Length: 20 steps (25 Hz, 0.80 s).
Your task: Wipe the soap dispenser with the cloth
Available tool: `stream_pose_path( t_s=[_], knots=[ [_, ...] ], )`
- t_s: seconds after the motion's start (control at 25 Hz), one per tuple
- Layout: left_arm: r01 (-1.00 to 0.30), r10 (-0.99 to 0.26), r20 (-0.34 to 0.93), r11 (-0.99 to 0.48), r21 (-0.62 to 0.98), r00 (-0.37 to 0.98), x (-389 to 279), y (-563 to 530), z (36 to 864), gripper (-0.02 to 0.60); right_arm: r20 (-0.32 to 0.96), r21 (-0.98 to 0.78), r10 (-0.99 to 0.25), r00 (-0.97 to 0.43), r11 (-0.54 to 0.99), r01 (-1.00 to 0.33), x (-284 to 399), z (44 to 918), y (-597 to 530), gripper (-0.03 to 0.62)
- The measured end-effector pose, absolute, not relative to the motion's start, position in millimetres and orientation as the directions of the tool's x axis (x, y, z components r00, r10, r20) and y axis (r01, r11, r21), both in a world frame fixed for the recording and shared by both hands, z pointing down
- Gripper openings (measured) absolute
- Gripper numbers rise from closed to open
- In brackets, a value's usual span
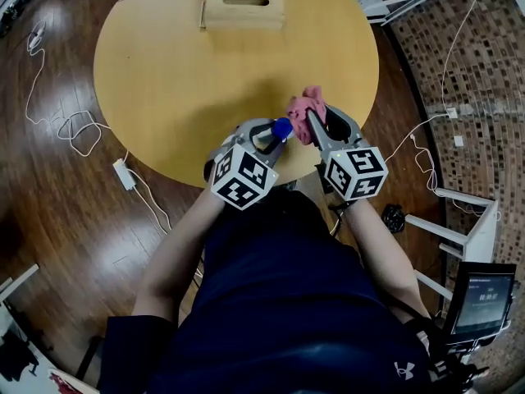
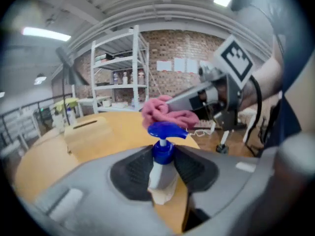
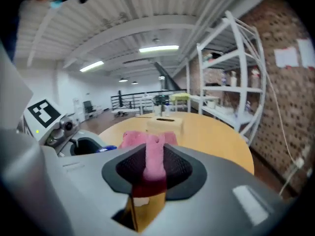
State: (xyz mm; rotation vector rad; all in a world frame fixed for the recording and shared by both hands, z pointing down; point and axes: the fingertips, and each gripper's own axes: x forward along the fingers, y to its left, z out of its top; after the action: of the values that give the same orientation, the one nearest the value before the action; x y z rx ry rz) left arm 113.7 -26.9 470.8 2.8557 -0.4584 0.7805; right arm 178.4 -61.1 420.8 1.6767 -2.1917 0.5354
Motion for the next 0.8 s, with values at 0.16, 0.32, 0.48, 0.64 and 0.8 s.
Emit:
stream_pose_path(
  t_s=[0.16, 0.32, 0.48, 0.64, 0.8],
  knots=[
    [-0.507, -0.318, 0.450, -0.765, 0.398, 0.834, 77.4, -58.8, 467.5, 0.130, 0.487, -0.119, -0.853, -0.187, 0.147, -0.982, 207.1, 424.2, -55.3, 0.104],
    [-0.534, -0.348, 0.405, -0.578, 0.618, 0.846, 41.3, -69.4, 475.7, 0.130, 0.469, -0.003, -0.830, -0.303, 0.342, -0.940, 147.7, 418.1, -58.3, 0.106],
    [-0.519, -0.374, 0.361, -0.601, 0.608, 0.854, 34.4, -55.0, 468.1, 0.129, 0.539, 0.139, -0.736, -0.409, 0.556, -0.819, 75.9, 431.0, -62.3, 0.106],
    [-0.508, -0.371, 0.350, -0.675, 0.534, 0.860, 38.2, -39.6, 463.1, 0.129, 0.639, 0.268, -0.665, -0.388, 0.664, -0.698, 67.2, 448.7, -68.9, 0.103],
    [-0.499, -0.358, 0.363, -0.736, 0.458, 0.860, 47.0, -31.2, 460.7, 0.129, 0.709, 0.254, -0.647, -0.280, 0.605, -0.755, 107.0, 464.7, -81.5, 0.104]
  ],
)
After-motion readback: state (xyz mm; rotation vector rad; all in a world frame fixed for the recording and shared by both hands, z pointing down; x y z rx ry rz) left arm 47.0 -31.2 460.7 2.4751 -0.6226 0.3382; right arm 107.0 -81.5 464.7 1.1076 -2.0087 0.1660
